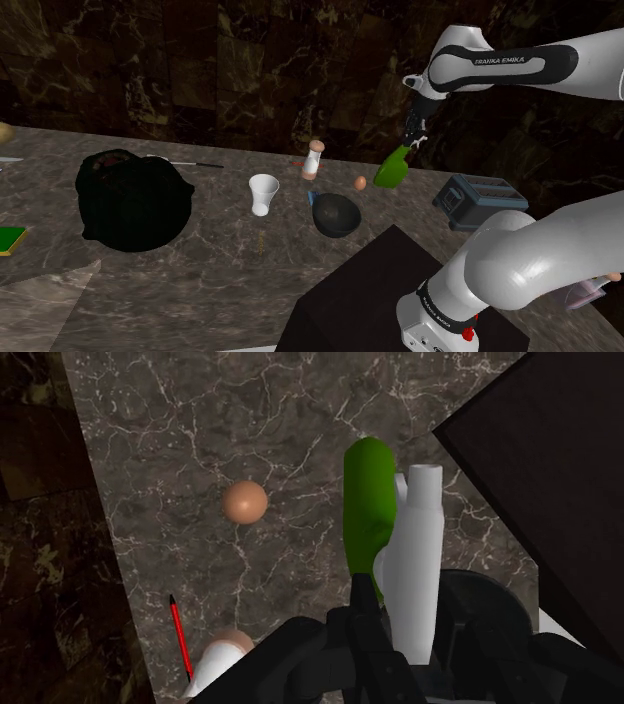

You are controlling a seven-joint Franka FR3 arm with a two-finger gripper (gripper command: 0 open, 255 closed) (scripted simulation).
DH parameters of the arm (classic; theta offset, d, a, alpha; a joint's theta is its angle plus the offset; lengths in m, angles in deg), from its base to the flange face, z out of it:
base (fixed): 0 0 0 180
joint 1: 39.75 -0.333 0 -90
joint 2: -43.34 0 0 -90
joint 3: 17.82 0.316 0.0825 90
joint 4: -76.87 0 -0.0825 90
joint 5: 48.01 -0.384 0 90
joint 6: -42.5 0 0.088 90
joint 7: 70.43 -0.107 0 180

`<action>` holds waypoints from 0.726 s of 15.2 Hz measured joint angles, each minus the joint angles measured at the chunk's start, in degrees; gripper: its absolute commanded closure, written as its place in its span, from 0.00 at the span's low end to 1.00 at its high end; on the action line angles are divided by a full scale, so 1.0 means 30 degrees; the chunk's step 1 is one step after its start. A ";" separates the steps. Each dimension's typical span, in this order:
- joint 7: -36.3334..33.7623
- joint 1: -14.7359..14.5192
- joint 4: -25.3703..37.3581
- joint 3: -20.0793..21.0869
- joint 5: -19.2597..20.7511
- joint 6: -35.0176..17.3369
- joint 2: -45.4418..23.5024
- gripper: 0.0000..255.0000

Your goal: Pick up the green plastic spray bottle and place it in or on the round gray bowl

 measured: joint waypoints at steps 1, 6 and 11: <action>0.0000 -0.0021 0.0215 0.0069 -0.0042 0.0263 0.0044 1.00; -0.1297 -0.0436 0.0596 0.1448 -0.0431 0.1666 0.0785 1.00; -0.3187 -0.1180 0.1382 0.3319 -0.1208 0.3396 0.1323 1.00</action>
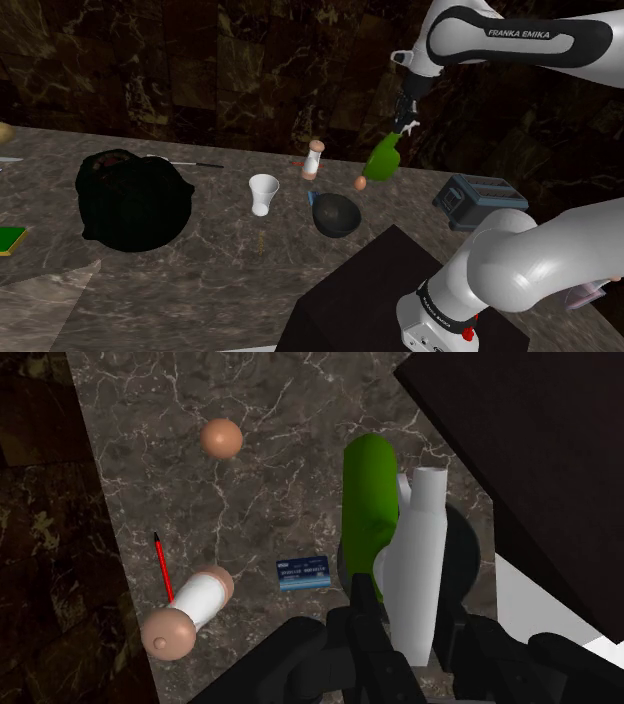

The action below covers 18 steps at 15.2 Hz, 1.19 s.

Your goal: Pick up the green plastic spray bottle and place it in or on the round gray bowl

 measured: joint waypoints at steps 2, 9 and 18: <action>-0.0827 -0.0360 0.0396 0.0754 -0.0394 0.0540 -0.0024 1.00; -0.3523 -0.1528 0.2034 0.3118 -0.1672 0.2212 -0.0477 1.00; -0.3954 -0.1562 0.0072 0.3132 -0.1640 0.0269 -0.0513 1.00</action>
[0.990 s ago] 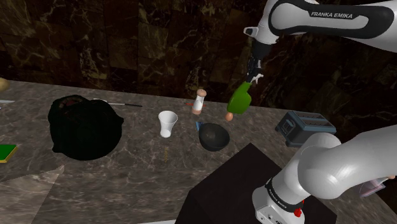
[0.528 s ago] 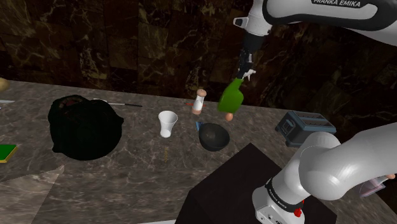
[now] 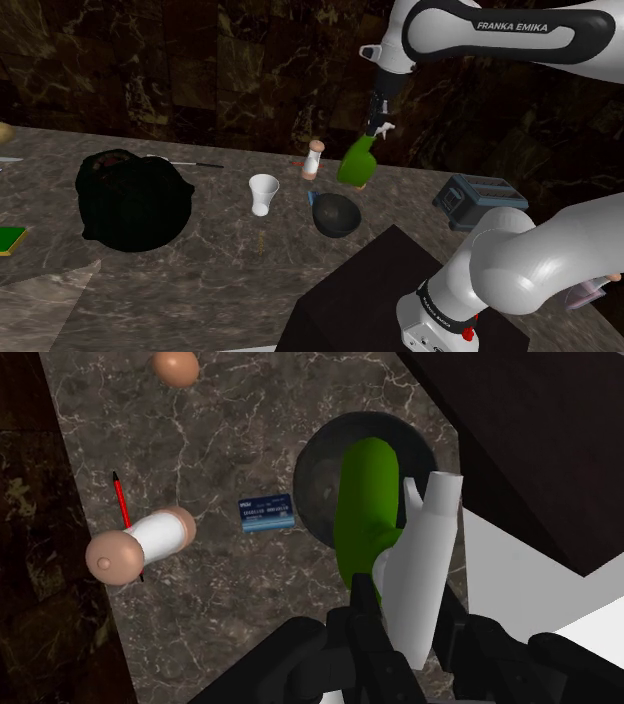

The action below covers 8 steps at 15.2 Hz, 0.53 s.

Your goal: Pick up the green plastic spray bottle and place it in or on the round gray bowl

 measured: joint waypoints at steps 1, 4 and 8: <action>-0.0021 0.0012 -0.0279 -0.0023 0.0026 -0.0258 0.0019 1.00; -0.0064 0.0049 -0.1009 -0.0102 0.0099 -0.0990 0.0021 1.00; -0.0171 0.0070 -0.1952 -0.0195 0.0174 -0.2097 -0.0153 1.00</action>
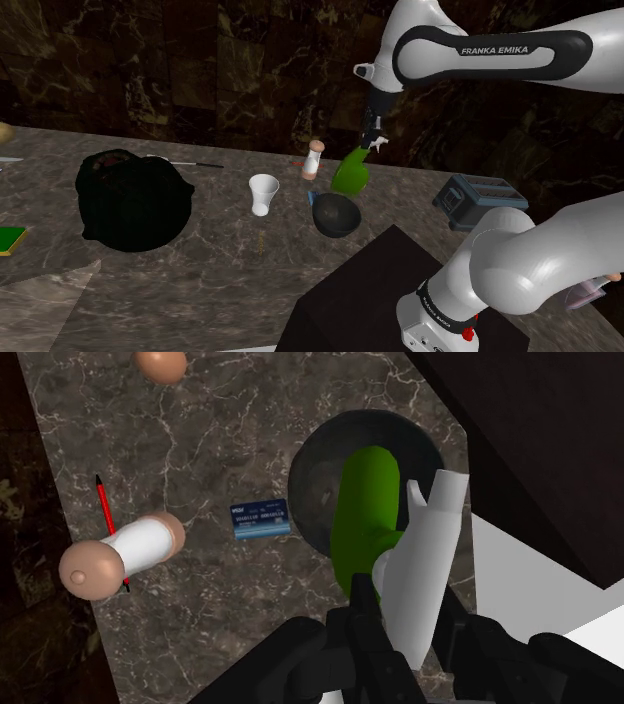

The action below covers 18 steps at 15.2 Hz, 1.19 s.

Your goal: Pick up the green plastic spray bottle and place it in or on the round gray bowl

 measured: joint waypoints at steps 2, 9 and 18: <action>-0.0015 0.0036 -0.0476 -0.0067 0.0065 -0.0504 -0.0023 1.00; -0.0225 0.0050 -0.1867 -0.0213 0.0186 -0.2448 -0.0592 1.00; -0.0310 0.0095 -0.2831 -0.0379 0.0310 -0.3961 -0.1133 1.00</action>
